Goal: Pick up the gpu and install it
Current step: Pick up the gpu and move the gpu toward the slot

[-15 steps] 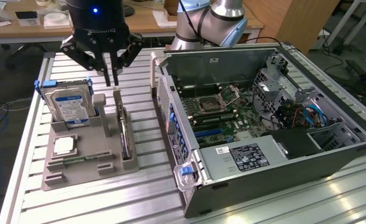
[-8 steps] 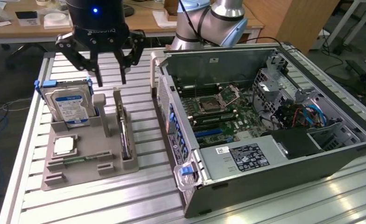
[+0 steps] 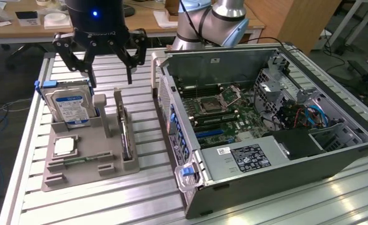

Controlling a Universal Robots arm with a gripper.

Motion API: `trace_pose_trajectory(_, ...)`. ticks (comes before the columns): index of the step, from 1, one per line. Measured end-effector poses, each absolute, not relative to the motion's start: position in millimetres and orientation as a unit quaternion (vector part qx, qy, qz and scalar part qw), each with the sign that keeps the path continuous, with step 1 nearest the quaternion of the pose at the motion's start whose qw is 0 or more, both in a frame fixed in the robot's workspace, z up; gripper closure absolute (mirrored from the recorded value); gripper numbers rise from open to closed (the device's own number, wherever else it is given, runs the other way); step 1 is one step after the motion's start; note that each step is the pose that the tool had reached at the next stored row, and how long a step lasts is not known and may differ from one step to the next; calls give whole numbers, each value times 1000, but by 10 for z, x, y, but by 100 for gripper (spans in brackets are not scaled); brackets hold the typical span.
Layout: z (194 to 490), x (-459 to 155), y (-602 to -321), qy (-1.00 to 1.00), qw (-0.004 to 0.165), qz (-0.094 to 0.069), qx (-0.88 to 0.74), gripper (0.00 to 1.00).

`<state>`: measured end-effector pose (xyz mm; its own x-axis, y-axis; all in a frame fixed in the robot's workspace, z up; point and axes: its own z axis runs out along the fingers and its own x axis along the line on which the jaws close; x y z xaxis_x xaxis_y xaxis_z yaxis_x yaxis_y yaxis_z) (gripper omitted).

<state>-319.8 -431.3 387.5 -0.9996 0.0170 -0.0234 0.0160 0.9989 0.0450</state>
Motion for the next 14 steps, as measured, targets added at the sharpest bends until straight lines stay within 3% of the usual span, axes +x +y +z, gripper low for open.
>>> trace_pose_trajectory(14,3620,-3199,-4299,1000,12,23,2,29)
